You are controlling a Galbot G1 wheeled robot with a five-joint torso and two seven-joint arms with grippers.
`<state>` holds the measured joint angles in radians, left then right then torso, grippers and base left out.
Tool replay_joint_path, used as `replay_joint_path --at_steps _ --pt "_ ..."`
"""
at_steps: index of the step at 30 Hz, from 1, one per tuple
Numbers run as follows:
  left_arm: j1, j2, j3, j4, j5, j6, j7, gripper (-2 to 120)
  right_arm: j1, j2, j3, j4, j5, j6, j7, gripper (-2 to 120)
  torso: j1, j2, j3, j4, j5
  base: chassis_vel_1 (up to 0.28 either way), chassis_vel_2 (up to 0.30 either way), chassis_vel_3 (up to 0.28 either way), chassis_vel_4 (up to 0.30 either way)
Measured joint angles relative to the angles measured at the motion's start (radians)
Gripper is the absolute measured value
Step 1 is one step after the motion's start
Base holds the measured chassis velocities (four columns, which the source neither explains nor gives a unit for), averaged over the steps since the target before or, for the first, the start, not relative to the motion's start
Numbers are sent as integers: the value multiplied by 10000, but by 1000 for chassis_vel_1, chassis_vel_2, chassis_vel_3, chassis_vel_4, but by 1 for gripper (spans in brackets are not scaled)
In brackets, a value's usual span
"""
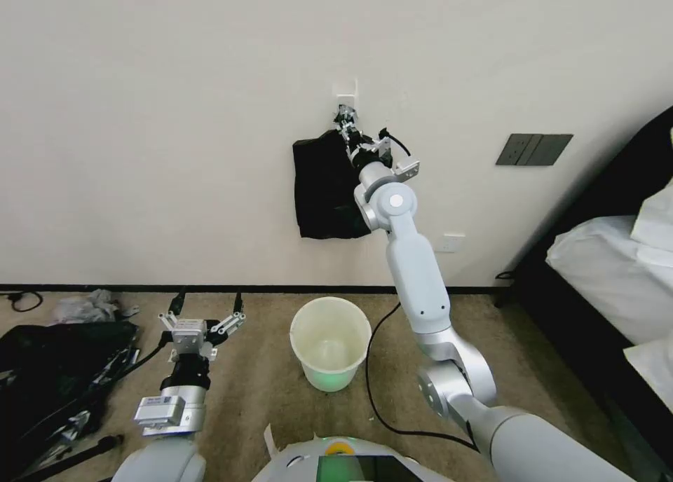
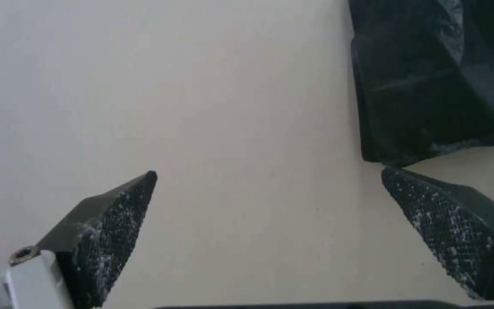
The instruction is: Place a trash bag onto the trash bin.
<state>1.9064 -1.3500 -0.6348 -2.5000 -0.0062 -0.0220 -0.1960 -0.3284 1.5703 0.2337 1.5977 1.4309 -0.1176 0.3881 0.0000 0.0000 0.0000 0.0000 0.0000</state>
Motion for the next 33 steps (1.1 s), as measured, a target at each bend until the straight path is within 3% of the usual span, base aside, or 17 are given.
replay_joint_path --at_steps 2,6,22,33 --pt "-1 -12 8 0 7 -1 0 100 -19 -11 -5 58 29 16 52 18 0 0 0 0 0 0 0 0 0" --pt "4 -59 34 0 66 -17 6 100 -179 -99 -78 293 50 27 121 0 0 0 -1 0 0 0 0 0 0" --pt "2 -133 162 0 116 -25 16 100 -974 -494 -203 1123 47 22 158 0 -1 0 -1 0 0 0 0 0 0" --pt "-26 -150 226 0 117 -48 71 100 -2911 -1015 -531 2310 57 54 217 0 0 0 -1 0 1 0 0 0 0"
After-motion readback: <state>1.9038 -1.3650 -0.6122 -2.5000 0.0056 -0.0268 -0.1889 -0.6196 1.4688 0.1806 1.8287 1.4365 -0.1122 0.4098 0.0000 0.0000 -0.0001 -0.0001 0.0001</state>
